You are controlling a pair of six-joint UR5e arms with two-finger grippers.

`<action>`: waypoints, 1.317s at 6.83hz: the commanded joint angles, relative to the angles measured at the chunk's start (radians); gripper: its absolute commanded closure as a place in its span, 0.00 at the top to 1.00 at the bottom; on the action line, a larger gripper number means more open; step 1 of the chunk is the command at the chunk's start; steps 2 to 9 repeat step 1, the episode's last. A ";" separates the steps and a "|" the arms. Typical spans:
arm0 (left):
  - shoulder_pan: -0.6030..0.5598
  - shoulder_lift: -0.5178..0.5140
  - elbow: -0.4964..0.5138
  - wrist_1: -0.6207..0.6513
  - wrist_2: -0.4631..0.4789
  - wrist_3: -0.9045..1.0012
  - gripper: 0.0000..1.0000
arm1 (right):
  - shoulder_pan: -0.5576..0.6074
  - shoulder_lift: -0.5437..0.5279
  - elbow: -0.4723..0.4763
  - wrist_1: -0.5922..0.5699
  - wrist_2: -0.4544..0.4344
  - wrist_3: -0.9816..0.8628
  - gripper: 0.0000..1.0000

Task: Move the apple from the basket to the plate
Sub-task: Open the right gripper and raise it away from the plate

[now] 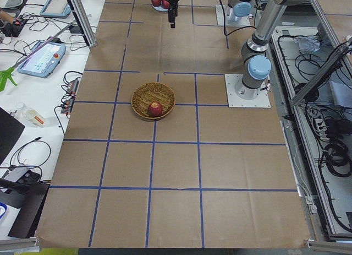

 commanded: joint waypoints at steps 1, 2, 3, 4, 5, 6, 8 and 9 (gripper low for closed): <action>0.000 -0.001 0.003 0.001 0.000 -0.003 0.99 | 0.000 0.003 0.002 -0.001 0.001 -0.001 1.00; 0.000 -0.001 0.003 0.001 0.000 -0.003 0.99 | 0.000 0.003 0.002 -0.001 0.001 -0.001 1.00; 0.000 -0.001 0.003 0.001 0.000 -0.003 0.99 | 0.000 0.003 0.002 -0.001 0.001 -0.001 1.00; 0.000 -0.001 0.003 0.001 0.000 -0.003 0.99 | 0.000 0.003 0.002 -0.001 0.001 -0.001 1.00; 0.000 -0.001 0.003 0.001 0.000 -0.003 0.99 | 0.000 0.003 0.002 -0.001 0.001 -0.001 1.00; 0.000 -0.001 0.003 0.001 0.000 -0.003 0.99 | 0.000 0.003 0.002 -0.001 0.001 -0.001 1.00; 0.000 -0.001 0.003 0.001 0.000 -0.003 0.99 | 0.000 0.003 0.002 -0.001 0.001 -0.001 1.00; 0.000 -0.001 0.003 0.001 0.000 -0.003 0.99 | 0.000 0.003 0.002 -0.001 0.001 -0.001 1.00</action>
